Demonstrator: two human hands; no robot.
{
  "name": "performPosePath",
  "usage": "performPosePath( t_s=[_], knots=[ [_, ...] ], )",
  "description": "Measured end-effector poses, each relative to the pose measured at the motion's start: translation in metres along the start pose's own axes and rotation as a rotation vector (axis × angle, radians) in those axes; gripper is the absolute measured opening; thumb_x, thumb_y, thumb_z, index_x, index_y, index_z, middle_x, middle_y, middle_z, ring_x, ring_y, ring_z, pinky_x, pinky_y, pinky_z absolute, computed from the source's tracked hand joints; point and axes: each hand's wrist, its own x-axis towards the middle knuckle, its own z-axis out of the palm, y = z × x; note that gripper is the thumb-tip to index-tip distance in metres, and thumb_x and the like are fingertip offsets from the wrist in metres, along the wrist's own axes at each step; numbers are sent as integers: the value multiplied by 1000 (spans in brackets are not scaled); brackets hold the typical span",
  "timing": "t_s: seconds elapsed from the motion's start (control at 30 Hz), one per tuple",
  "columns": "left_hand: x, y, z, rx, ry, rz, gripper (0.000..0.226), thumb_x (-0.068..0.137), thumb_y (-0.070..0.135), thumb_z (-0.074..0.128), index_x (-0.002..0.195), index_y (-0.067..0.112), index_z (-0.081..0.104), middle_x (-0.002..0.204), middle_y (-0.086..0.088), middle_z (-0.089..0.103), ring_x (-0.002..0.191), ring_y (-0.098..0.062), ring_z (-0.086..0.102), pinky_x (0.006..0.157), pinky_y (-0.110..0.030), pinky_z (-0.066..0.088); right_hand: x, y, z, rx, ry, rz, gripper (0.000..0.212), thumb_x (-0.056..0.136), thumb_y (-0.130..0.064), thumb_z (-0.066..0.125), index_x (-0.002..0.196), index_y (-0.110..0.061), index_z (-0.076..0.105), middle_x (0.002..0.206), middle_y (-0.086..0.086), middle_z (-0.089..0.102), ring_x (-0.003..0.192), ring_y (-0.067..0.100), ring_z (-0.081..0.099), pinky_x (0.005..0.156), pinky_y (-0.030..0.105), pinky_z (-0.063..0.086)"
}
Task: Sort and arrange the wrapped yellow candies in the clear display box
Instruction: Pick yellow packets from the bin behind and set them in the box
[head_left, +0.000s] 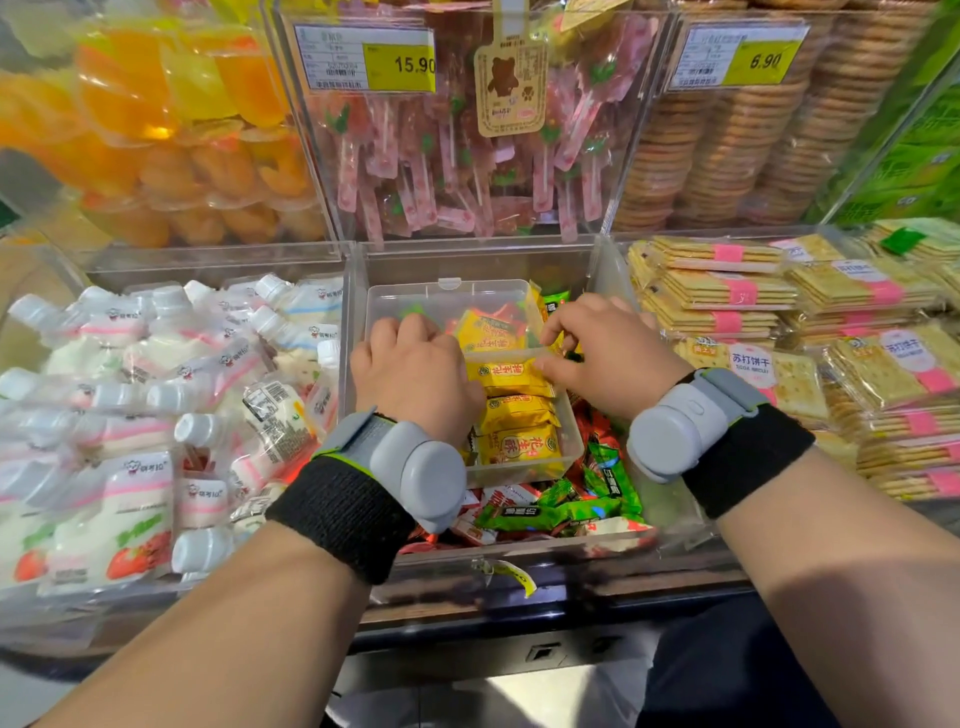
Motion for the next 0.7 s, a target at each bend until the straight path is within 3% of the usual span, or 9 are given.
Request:
performPosePath(
  t_s=[0.3, 0.7],
  knots=[
    [9, 14, -3, -79, 67, 77, 13, 79, 40, 57, 80, 28, 53, 111, 3, 46, 112, -26, 33, 92, -39, 24, 10, 27, -21, -50, 211, 56, 13, 83, -33, 57, 93, -25, 61, 100, 2, 54, 111, 27, 40, 93, 42, 27],
    [36, 48, 8, -51, 84, 162, 15, 78, 39, 60, 88, 27, 59, 114, 3, 48, 116, -26, 32, 95, -38, 22, 3, 41, -17, -74, 188, 10, 14, 86, -30, 53, 95, -25, 62, 98, -3, 53, 107, 24, 41, 93, 38, 24]
  ],
)
